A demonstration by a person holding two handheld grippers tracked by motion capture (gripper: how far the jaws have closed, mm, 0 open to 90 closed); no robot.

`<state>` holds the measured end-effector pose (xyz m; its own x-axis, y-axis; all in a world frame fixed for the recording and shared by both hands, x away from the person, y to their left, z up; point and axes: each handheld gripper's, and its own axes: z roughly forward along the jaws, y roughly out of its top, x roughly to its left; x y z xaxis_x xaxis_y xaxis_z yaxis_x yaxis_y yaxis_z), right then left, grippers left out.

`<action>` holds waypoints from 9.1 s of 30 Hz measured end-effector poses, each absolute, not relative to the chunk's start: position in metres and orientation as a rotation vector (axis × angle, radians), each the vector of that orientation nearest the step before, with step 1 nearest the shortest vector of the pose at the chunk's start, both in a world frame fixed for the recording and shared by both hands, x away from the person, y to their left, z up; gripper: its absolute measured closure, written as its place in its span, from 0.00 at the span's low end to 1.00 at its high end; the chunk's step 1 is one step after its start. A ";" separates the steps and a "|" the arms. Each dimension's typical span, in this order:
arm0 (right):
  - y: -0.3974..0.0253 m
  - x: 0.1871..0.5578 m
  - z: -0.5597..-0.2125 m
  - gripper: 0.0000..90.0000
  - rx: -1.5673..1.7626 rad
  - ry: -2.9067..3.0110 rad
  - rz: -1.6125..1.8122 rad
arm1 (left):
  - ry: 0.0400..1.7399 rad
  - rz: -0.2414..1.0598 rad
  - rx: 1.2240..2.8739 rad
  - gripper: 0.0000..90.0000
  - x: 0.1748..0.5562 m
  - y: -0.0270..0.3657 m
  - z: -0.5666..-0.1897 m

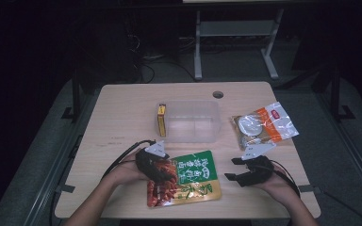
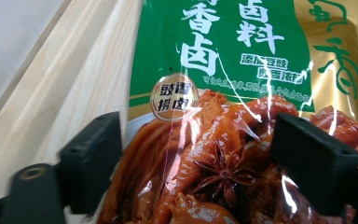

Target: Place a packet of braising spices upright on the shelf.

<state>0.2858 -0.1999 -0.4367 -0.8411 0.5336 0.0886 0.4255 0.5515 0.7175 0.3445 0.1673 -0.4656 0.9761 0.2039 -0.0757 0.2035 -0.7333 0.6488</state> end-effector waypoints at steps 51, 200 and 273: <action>-0.201 0.292 -0.431 0.24 0.910 2.634 1.262 | 0.423 0.126 2.378 0.99 0.320 0.189 -0.416; -0.180 0.342 -0.303 1.00 0.665 2.556 1.569 | 0.569 0.239 2.229 0.27 0.304 0.270 -0.429; -0.119 0.433 -0.280 1.00 1.091 2.400 1.273 | 0.496 0.170 2.314 0.19 0.300 0.254 -0.435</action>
<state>0.4332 -0.1186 -0.2804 -0.7025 0.6963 0.1468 0.5119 0.3512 0.7839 0.2996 0.2538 -0.4348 0.9160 0.4004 -0.0251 0.3007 -0.6438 0.7037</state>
